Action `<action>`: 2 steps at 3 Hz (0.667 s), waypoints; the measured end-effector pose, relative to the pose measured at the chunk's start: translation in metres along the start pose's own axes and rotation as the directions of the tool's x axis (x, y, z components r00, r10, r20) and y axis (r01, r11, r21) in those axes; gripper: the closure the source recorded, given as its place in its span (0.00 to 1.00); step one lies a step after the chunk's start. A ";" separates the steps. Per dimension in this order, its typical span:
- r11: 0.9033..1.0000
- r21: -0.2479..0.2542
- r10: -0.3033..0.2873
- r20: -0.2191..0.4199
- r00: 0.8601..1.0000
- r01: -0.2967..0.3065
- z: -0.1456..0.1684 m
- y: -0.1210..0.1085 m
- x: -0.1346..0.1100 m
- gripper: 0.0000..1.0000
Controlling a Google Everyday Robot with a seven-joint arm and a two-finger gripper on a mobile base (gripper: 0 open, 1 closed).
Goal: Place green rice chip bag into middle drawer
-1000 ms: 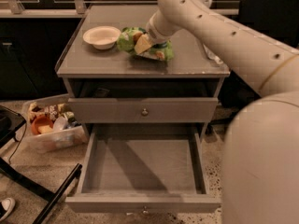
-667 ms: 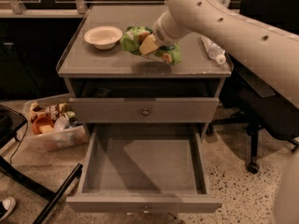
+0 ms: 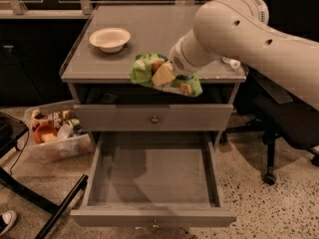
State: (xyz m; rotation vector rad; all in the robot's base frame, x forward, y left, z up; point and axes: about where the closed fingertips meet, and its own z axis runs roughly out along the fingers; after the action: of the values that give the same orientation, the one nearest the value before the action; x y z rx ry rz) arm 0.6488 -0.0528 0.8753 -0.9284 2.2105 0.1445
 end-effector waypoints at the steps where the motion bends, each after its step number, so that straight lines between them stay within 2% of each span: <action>1: 0.992 -0.127 -0.025 -0.125 0.992 0.009 0.009 0.042 0.065 1.00; 2: 0.982 -0.185 -0.016 -0.279 0.960 -0.037 0.036 0.067 0.152 1.00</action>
Offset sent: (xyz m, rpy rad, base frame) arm -0.1361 -0.0588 -0.2248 -0.1489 0.5001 0.0329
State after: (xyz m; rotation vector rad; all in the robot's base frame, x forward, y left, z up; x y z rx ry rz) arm 0.5533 -0.0787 0.7376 -1.0974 2.4960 0.2439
